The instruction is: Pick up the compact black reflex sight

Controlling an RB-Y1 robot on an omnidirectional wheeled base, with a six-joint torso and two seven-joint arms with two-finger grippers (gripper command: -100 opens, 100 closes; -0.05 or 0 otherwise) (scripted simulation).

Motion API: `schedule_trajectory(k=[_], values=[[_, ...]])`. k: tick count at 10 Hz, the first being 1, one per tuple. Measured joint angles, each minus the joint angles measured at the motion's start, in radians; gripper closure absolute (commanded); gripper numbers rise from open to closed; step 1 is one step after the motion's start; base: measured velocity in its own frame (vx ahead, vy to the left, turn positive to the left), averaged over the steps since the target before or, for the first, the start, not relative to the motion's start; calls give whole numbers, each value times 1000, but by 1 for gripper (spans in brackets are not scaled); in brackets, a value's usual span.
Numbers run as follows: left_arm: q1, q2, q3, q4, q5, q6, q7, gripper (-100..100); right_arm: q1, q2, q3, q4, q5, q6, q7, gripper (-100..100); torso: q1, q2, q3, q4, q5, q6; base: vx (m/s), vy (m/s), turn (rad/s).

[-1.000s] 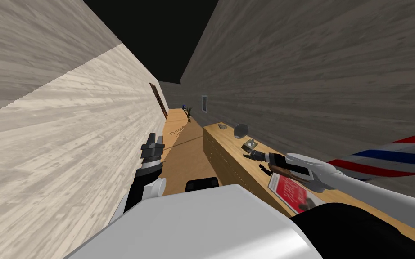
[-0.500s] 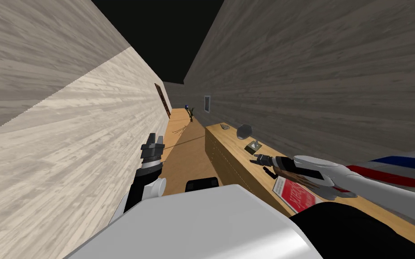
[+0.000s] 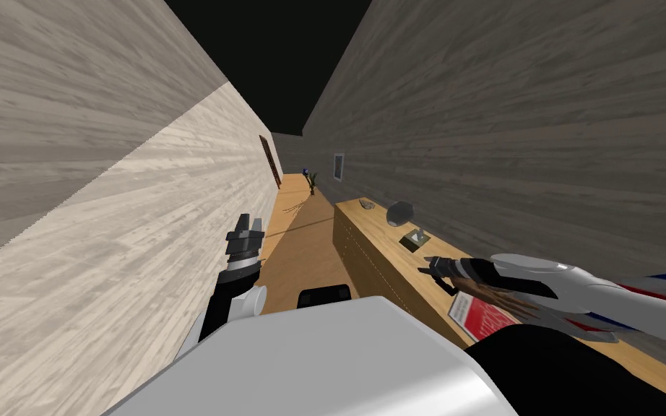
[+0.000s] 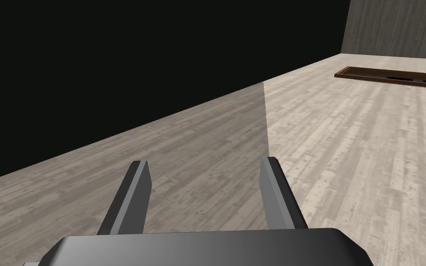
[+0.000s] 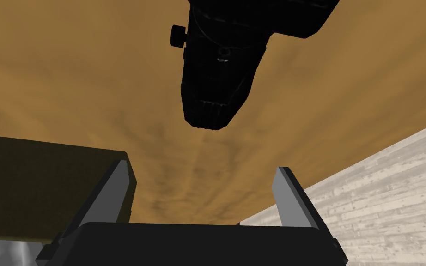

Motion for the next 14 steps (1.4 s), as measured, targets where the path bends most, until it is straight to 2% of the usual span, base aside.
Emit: schedule_trajectory(k=[1, 3, 4, 5, 8, 9, 10, 13, 14], values=[[0, 0, 0, 0, 0, 0, 0, 0, 3, -8, 15, 13, 11, 0, -4, -100, 0, 0, 0, 0, 0, 1, -3, 13, -15], [0, 0, 0, 0, 0, 0, 0, 0, 64, -32, 4, 3, -1, 20, 7, -100, -1, 0, 0, 0, 0, 0, -15, 27, 151], [0, 0, 0, 0, 0, 0, 0, 0, 95, -44, 9, 40, 0, 10, 22, -100, -1, 0, 0, 0, 0, 0, -20, 36, 138], [0, 0, 0, 0, 0, 0, 0, 0, 103, -58, 31, 59, 15, 9, 20, -100, 0, 0, 0, 0, 0, 0, -19, 33, 112], [0, 0, 0, 0, 0, 0, 0, 0, 182, -90, 50, 79, 17, 27, 29, -100, -1, 0, 0, 0, 0, 1, -13, 21, 53], [0, 0, 0, 0, 0, 0, 0, 0, 186, -90, 50, 79, 16, 30, 32, 0, -2, 0, 0, 0, 0, 1, 0, 0, 0], [0, 0, 0, 0, 0, 0, 0, 0, 186, -90, 50, 79, 16, 30, 32, -100, -2, -1, 0, 0, -1, 1, -9, -6, 160], [0, 0, 0, 0, 0, 0, 0, 0, 147, -20, 94, 95, 50, 62, 19, -100, -5, 0, 0, 0, -1, 0, -14, -24, 157], [0, 0, 0, 0, 0, 0, 0, 0, 165, -18, 88, 88, 40, 72, 21, -100, -5, 0, 0, 0, -2, 1, -4, -7, 4]])
